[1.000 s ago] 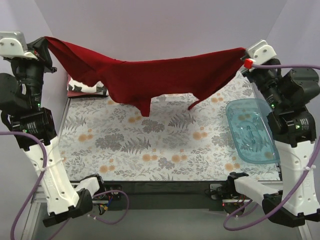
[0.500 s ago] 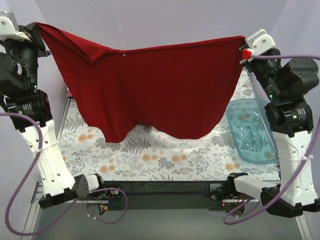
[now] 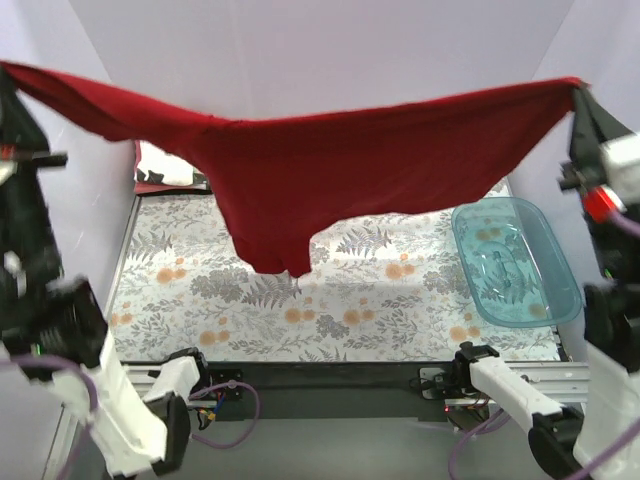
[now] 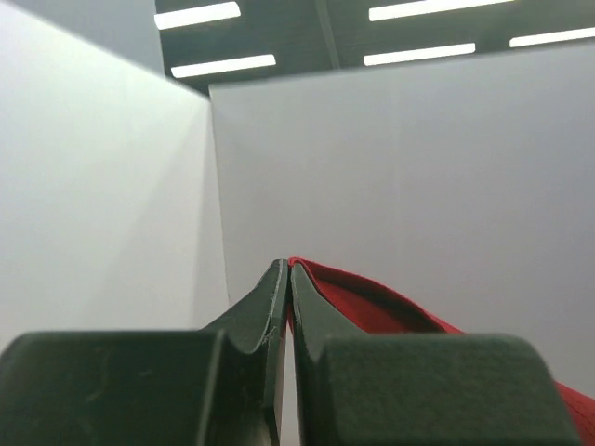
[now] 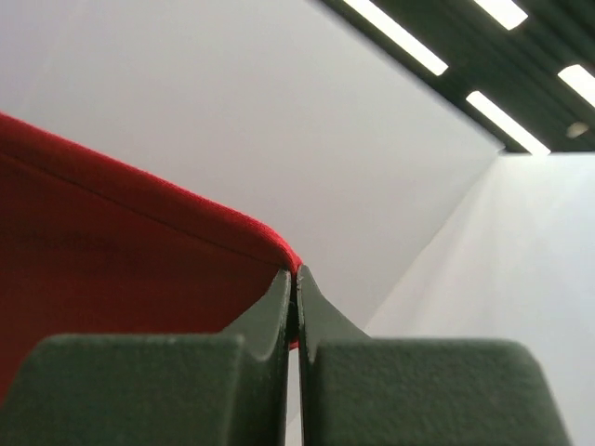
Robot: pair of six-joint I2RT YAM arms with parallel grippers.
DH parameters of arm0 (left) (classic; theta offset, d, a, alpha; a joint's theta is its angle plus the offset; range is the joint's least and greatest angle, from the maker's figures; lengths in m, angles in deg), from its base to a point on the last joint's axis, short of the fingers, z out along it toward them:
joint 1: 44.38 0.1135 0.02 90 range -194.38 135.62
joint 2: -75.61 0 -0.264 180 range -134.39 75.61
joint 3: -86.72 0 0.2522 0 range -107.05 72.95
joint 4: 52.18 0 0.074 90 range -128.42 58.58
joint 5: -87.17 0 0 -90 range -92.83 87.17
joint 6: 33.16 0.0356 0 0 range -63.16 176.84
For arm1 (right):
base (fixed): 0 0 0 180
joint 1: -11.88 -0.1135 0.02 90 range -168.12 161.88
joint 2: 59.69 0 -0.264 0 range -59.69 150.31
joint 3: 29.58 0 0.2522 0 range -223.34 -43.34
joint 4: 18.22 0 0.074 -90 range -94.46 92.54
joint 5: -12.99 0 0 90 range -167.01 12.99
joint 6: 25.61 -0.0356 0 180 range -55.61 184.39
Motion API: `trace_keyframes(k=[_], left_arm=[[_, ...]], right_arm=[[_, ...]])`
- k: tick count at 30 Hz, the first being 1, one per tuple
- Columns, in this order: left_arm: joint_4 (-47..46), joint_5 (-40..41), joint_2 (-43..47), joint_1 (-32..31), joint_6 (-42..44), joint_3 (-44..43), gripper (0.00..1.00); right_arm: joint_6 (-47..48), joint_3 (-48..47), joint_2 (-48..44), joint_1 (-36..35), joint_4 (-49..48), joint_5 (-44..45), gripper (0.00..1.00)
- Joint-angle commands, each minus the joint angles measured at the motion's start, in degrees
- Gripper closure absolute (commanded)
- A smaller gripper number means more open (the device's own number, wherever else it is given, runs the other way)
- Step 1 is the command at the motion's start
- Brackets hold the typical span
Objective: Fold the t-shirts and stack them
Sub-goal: Flatten the tshirt out
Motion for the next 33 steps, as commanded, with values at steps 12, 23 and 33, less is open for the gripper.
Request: trace_keyframes(k=[12, 23, 33], left_arm=[[-1.4, 11.7, 7.8, -1.0, 14.9, -11.3, 1.00], [-4.2, -0.1, 13.0, -1.8, 13.7, 19.4, 1.00], [-7.6, -14.7, 8.6, -1.8, 8.6, 51.7, 1.00]], right_arm=[[2.0, -0.4, -10.2, 0.4, -13.3, 2.9, 0.99], [7.3, 21.2, -6.1, 0.3, -21.6, -1.1, 0.99], [9.7, 49.7, 2.3, 0.4, -33.0, -6.0, 0.99]])
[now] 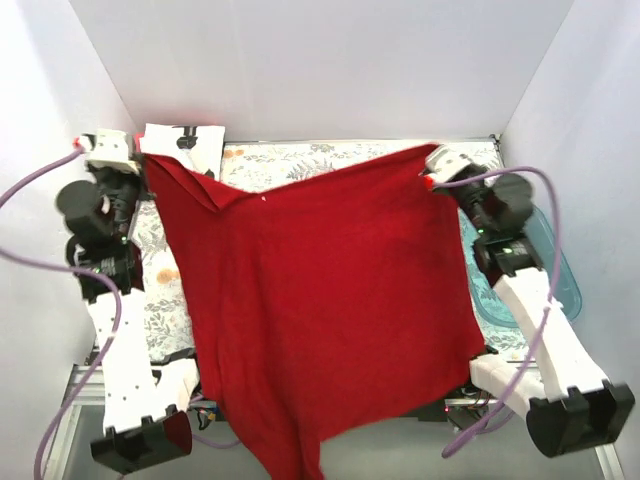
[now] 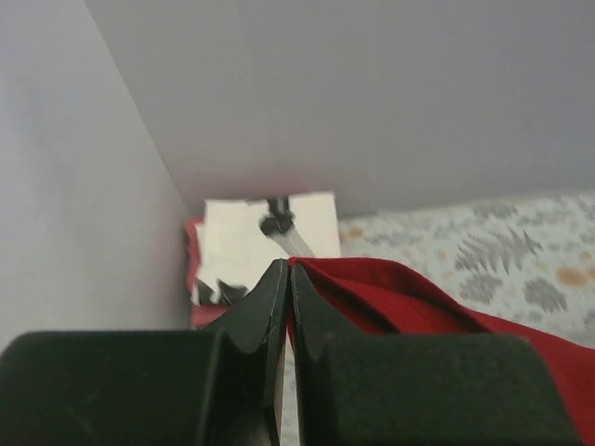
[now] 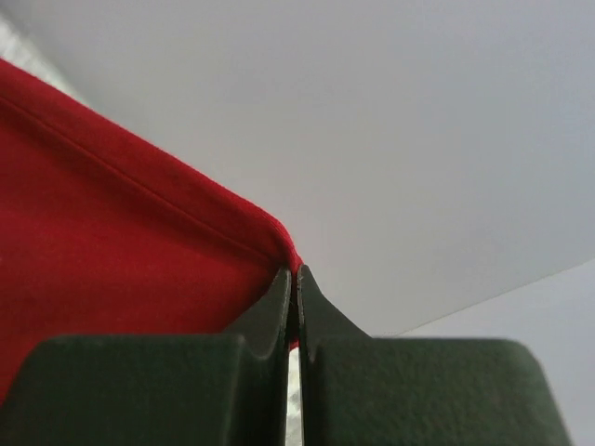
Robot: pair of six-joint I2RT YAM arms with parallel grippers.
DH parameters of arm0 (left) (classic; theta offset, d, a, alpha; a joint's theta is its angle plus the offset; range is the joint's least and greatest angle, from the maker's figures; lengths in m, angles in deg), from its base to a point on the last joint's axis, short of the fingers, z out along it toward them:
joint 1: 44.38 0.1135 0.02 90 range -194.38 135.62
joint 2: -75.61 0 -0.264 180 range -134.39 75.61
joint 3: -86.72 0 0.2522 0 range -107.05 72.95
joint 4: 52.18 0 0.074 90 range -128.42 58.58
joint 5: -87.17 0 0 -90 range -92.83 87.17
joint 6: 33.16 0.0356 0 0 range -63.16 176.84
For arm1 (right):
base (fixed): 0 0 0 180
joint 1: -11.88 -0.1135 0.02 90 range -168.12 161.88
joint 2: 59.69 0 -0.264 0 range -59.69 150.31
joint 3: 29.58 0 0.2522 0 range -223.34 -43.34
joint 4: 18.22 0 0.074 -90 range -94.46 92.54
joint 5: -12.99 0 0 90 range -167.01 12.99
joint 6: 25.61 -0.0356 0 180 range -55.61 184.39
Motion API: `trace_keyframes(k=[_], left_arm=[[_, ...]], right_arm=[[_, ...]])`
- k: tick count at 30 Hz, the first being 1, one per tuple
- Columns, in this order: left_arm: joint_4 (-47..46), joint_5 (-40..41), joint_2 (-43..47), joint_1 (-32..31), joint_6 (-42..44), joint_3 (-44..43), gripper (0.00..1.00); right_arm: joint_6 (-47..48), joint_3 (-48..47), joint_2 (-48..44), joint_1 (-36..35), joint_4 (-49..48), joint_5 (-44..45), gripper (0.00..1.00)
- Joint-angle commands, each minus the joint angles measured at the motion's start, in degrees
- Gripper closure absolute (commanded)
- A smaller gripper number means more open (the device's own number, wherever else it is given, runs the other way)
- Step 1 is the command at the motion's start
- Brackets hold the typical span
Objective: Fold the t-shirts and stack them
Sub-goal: Flatten the tshirt out, then fold the tshirt
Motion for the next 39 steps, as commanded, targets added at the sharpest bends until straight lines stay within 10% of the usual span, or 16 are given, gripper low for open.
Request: trace_keyframes(k=[1, 8, 23, 39], left_arm=[[-3.1, -6.1, -2.3, -0.1, -1.4, 6.1, 1.00], [-16.1, -1.7, -19.7, -2.9, 1.2, 15.7, 1.00], [-18.5, 9.2, -54.1, -8.6, 3.1, -7.6, 1.00], [-3.1, 1.1, -25.9, -10.4, 6.7, 11.0, 1.00]], right_arm=[[3.2, 6.3, 2.8, 0.2, -11.3, -2.3, 0.99], [6.0, 7.1, 24.9, 0.3, -17.9, -3.5, 0.99], [7.0, -7.1, 49.2, 0.9, -19.1, -0.6, 0.99], [12.1, -0.1, 40.0, 2.5, -12.2, -6.3, 0.99]])
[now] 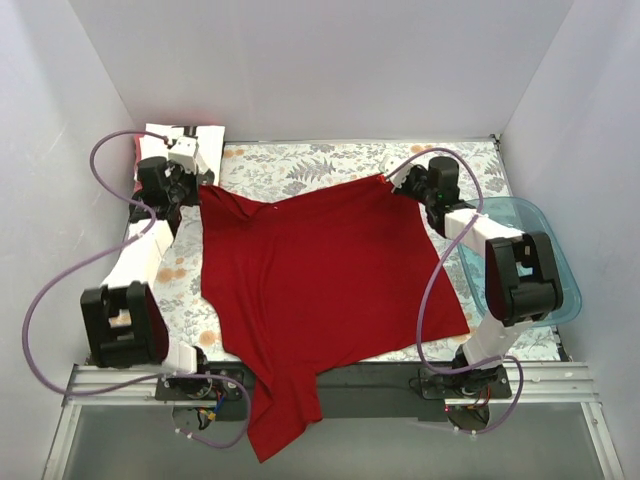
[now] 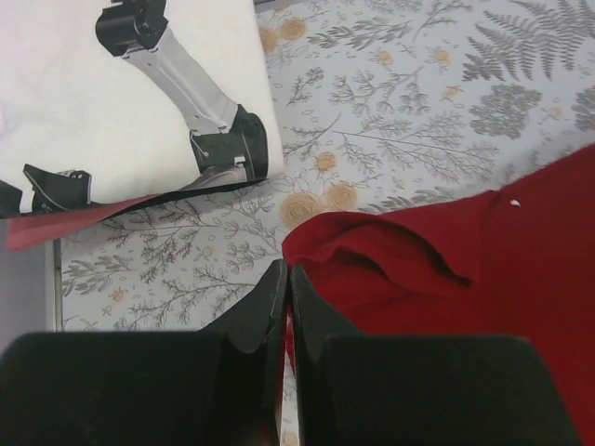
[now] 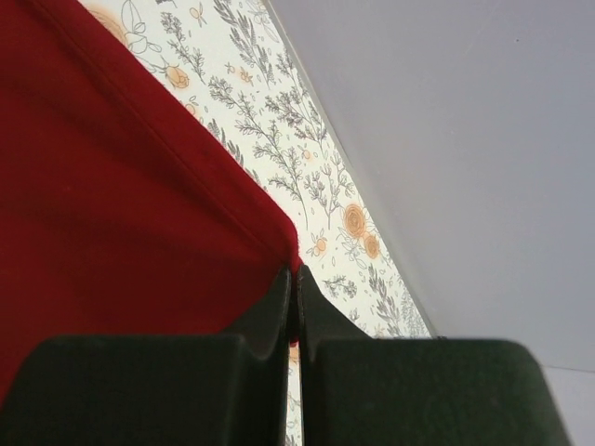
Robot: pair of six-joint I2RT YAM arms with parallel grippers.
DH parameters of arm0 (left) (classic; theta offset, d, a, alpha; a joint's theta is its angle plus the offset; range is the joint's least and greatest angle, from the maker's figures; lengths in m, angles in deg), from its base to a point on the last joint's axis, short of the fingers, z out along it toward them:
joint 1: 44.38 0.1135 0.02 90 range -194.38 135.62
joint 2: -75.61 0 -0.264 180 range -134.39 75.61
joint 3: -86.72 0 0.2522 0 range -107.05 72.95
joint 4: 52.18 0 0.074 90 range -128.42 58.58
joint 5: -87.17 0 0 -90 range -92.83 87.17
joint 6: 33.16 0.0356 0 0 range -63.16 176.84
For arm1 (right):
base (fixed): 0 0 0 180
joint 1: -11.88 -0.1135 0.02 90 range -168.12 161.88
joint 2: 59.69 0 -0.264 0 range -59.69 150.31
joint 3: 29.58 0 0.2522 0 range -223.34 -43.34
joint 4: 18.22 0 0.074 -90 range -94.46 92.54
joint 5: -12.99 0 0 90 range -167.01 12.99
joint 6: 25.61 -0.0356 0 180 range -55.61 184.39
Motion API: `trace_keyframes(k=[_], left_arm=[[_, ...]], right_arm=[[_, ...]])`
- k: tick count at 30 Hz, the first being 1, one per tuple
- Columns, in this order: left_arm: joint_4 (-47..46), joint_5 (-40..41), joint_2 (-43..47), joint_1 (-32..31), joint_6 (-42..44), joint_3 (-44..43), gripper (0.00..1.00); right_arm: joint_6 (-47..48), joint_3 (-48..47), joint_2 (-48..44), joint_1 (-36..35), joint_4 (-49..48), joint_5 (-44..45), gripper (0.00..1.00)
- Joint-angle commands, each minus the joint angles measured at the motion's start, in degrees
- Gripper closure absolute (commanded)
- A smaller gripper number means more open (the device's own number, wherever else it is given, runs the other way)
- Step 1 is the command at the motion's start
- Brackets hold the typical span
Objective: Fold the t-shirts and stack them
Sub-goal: Fold the tshirt
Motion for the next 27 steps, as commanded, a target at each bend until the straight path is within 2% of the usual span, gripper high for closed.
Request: trace_keyframes(k=[1, 8, 16, 20, 27], left_arm=[[7.7, -3.4, 9.5, -1.9, 2.6, 3.3, 1.00], [22.2, -3.1, 18.8, -5.5, 4.3, 6.8, 1.00], [39.8, -14.4, 30.7, -5.5, 9.3, 8.4, 1.00], [44.3, -14.5, 34.0, -5.5, 10.8, 8.6, 1.00], [52.4, -14.7, 37.8, -5.5, 18.4, 11.1, 1.00]], right_arm=[[2.7, 1.0, -4.4, 1.6, 2.1, -3.6, 0.99], [6.2, -0.5, -5.1, 3.7, 10.8, -7.5, 0.99], [10.1, -0.9, -5.4, 5.8, 17.5, -9.5, 0.99], [11.3, -0.5, -6.0, 6.4, 19.4, -9.6, 0.99], [16.6, 0.1, -7.4, 7.1, 25.6, -9.5, 0.99]])
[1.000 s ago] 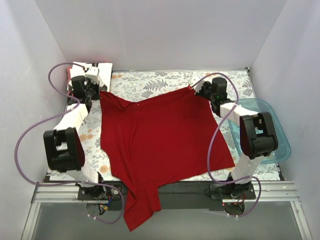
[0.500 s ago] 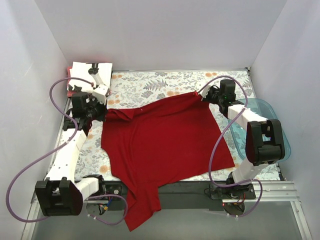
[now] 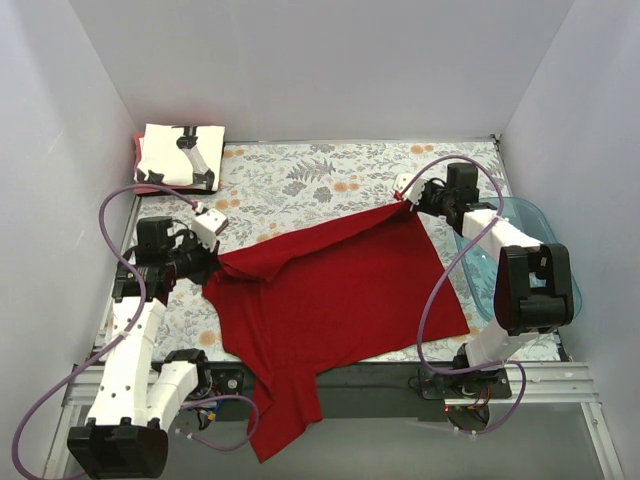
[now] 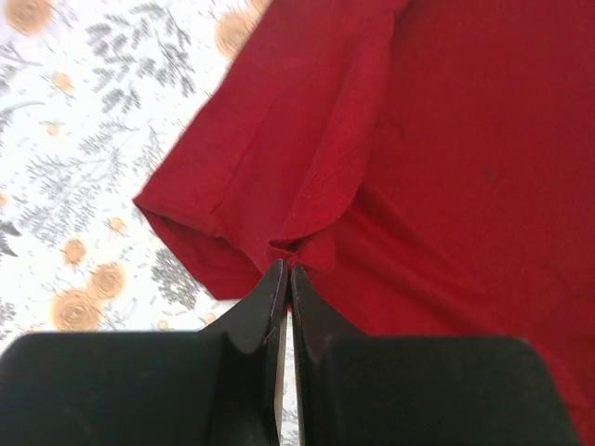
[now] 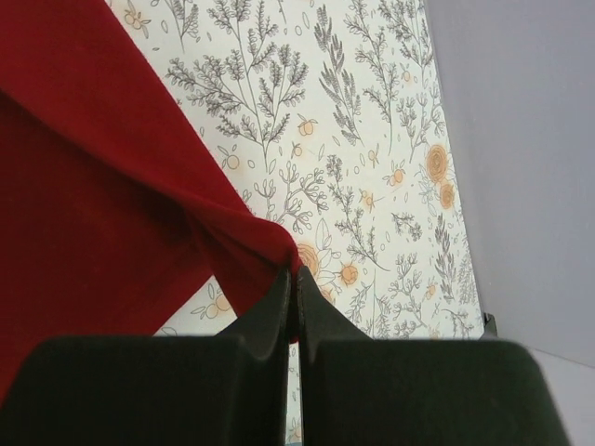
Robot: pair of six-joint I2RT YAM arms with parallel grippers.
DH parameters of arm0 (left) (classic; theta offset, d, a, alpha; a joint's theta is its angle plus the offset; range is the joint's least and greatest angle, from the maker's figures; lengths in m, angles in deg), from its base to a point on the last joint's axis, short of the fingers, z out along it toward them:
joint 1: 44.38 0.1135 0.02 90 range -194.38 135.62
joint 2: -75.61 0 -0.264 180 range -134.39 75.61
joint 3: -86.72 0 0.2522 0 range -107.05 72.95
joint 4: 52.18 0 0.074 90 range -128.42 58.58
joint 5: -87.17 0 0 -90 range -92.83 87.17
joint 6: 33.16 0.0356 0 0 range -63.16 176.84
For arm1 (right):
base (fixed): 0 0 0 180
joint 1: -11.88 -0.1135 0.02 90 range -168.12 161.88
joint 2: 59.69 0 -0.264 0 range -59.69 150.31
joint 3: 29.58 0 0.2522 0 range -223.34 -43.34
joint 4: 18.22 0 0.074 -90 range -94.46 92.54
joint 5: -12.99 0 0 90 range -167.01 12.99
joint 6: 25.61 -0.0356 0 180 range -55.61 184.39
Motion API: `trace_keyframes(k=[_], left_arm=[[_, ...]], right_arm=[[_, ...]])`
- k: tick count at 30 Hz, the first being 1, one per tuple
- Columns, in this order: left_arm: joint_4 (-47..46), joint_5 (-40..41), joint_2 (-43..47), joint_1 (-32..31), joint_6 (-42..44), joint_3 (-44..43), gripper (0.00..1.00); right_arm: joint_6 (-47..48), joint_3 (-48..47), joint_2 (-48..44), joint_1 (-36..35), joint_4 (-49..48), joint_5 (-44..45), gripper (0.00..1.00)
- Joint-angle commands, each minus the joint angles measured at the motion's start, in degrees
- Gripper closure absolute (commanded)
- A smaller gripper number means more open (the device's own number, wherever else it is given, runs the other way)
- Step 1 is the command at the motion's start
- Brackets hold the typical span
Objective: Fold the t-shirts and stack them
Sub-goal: Fold the tshirt
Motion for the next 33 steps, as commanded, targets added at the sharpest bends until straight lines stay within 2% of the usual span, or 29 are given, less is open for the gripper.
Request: trace_keyframes(k=[1, 12, 13, 14, 17, 21, 25, 28, 31, 33], left_arm=[[7.2, -1.3, 2.1, 0.1, 5.6, 2.2, 1.00], [10.4, -2.8, 0.5, 0.1, 10.3, 4.7, 1.00], [11.9, -3.2, 0.3, 0.1, 12.0, 4.7, 1.00], [12.9, -3.6, -0.2, 0.1, 13.2, 4.5, 0.79], [11.7, -3.0, -0.8, 0.1, 11.0, 4.4, 0.59], [6.8, -2.6, -5.3, 1.2, 2.4, 1.2, 0.56], [-2.5, 1.8, -13.1, 3.0, -5.0, -1.5, 0.49], [-6.9, 4.3, -21.6, 6.2, -9.5, -5.2, 0.49], [-9.1, 6.4, -29.4, 8.6, -12.5, -9.0, 0.48], [-9.9, 8.4, -34.1, 9.7, -13.1, -9.9, 0.48]], right_arm=[[5.0, -0.5, -2.6, 0.5, 4.6, -0.7, 0.99], [10.5, 2.2, -2.7, 0.6, 9.3, -0.3, 0.99], [11.1, 1.4, -2.3, 0.5, 10.8, -0.4, 0.93], [13.1, 0.7, -2.2, 0.5, 14.9, -0.9, 0.65], [14.5, -0.6, -3.4, 0.5, 20.2, -1.7, 0.21], [10.3, -4.6, -5.2, 0.6, 23.9, -4.3, 0.19], [0.0, -13.4, -0.2, -0.5, 26.8, -6.0, 0.23], [-8.1, -21.4, 7.0, -2.7, 28.3, -1.8, 0.43], [-11.3, -27.1, 13.2, -4.3, 29.4, 2.4, 0.54], [-11.2, -29.0, 16.5, -5.3, 29.4, 3.7, 0.57]])
